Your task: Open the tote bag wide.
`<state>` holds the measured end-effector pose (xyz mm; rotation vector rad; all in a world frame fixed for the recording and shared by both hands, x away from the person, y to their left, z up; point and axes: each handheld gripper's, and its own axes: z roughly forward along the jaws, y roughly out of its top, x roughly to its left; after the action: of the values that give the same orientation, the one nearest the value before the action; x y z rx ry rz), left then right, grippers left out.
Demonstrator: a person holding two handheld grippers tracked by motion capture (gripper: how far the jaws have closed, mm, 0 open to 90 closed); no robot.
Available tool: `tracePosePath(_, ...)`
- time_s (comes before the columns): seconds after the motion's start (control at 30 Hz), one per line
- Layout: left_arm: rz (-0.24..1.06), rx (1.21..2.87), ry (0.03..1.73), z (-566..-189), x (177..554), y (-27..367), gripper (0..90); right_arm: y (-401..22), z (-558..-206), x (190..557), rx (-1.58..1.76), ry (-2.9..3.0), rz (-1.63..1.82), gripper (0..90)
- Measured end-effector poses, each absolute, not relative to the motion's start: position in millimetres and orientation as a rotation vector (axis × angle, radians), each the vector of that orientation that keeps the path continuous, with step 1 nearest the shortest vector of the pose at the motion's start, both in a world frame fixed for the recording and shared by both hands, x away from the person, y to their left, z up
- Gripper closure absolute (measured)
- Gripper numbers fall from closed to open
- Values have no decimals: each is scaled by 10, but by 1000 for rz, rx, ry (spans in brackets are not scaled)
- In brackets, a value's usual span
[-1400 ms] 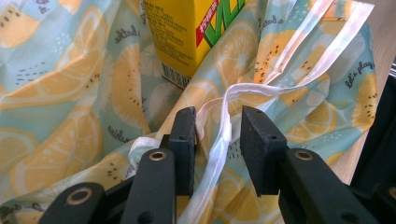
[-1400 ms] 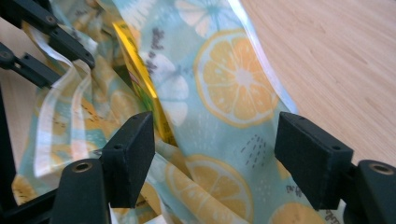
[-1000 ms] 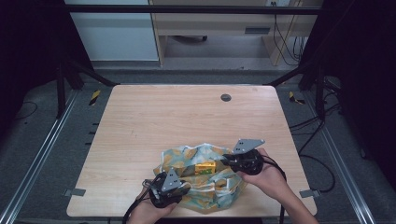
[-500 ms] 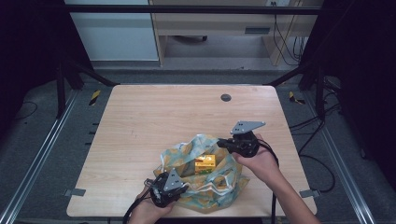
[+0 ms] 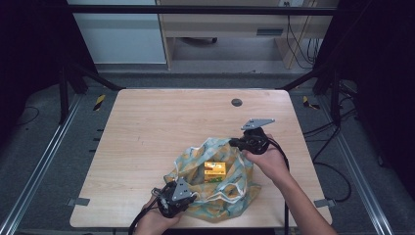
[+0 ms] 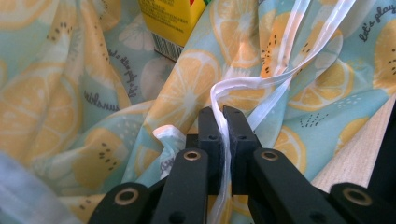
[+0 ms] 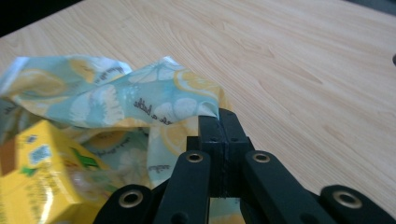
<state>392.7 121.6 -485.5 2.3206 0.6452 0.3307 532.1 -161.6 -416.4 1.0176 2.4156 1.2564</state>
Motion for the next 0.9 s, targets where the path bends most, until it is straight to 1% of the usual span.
tracePosePath(0.33,315,2334,639,-4897,3925,1200,872,-1711,-4444,5484,1114,2430,1200,900)
tracePosePath(0.37,300,2335,637,-4903,3925,1195,872,-1716,-4458,5493,1121,2432,1194,900)
tracePosePath(0.63,317,2340,645,-4914,3924,1194,872,-1745,-4594,5596,1175,2436,1159,900)
tracePosePath(0.9,311,2336,658,-4920,3908,1188,873,-1751,-4661,5621,1199,2441,1141,900)
